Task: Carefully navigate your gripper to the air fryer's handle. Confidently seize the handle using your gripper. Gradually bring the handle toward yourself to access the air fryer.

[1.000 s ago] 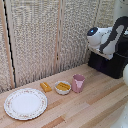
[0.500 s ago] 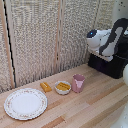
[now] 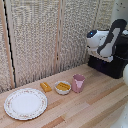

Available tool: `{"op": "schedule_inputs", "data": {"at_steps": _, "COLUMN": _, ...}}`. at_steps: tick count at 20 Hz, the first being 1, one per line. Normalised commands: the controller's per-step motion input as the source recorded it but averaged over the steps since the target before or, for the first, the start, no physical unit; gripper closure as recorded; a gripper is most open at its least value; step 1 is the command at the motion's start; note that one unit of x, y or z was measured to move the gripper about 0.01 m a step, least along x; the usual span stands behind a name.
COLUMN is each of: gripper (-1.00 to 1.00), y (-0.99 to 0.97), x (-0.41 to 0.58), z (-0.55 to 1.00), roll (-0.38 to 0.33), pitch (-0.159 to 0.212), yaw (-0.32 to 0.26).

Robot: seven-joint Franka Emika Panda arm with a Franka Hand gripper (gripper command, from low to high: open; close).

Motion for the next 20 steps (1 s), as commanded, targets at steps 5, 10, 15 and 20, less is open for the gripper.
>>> {"op": "schedule_inputs", "data": {"at_steps": 5, "gripper": 1.00, "y": 0.20, "x": 0.000, "z": 0.05, "roll": 0.254, "pitch": 0.194, "yaw": -0.118}}
{"op": "schedule_inputs", "data": {"at_steps": 10, "gripper": 1.00, "y": 0.26, "x": -0.004, "z": 0.01, "roll": 0.289, "pitch": 0.140, "yaw": -0.143}}
{"op": "schedule_inputs", "data": {"at_steps": 15, "gripper": 1.00, "y": 0.46, "x": 0.000, "z": 0.00, "roll": 0.158, "pitch": 0.032, "yaw": -0.193}}
{"op": "schedule_inputs", "data": {"at_steps": 20, "gripper": 1.00, "y": 0.53, "x": 0.000, "z": 0.00, "roll": 0.084, "pitch": 0.002, "yaw": -0.214}}
